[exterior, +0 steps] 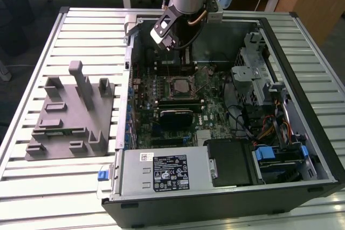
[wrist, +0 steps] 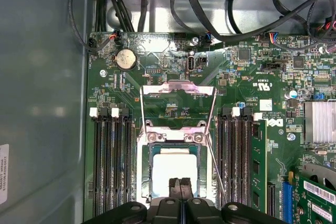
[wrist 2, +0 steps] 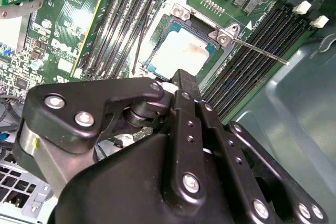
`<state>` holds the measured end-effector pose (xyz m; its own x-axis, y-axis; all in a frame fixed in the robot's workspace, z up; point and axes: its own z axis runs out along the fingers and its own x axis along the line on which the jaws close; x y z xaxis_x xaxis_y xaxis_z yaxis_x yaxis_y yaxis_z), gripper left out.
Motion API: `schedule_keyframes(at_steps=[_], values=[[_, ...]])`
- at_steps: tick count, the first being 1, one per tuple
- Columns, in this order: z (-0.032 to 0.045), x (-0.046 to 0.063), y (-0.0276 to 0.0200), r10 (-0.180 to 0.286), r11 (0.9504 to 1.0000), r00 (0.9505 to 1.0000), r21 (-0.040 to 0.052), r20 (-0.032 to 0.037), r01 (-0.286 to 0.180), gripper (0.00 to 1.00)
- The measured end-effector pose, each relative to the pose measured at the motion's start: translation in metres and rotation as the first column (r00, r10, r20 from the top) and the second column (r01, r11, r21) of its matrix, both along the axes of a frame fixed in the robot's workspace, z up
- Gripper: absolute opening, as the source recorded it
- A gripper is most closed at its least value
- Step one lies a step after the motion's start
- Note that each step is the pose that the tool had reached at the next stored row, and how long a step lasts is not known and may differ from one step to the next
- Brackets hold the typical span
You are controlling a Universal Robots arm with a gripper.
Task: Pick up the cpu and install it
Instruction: 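Close the cpu cover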
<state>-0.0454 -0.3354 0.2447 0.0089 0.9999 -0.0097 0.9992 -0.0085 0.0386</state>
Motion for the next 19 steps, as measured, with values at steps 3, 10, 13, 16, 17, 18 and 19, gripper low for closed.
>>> schedule_keyframes(at_steps=[3,10,13,16,17,18,19], values=[[0.0,0.0,0.0,0.0,1.0,1.0,-0.0001,0.0,0.0,0.11],[0.0015,0.0,0.0,0.0,1.0,1.0,-0.0008,-0.0015,0.0,0.11],[0.0073,0.0,0.0,0.0,1.0,1.0,-0.0004,-0.0013,0.0,0.11],[0.0124,0.0,0.0,0.0,1.0,1.0,-0.0003,-0.0013,0.0,0.11],[0.0142,0.0,0.0,0.0,1.0,1.0,-0.0003,-0.0013,0.0,0.11],[0.0157,0.0,0.0,0.0,1.0,1.0,-0.0002,-0.0013,0.0,0.11],[0.0174,0.0,0.0,0.0,1.0,1.0,-0.0003,-0.0013,0.0,0.11]])
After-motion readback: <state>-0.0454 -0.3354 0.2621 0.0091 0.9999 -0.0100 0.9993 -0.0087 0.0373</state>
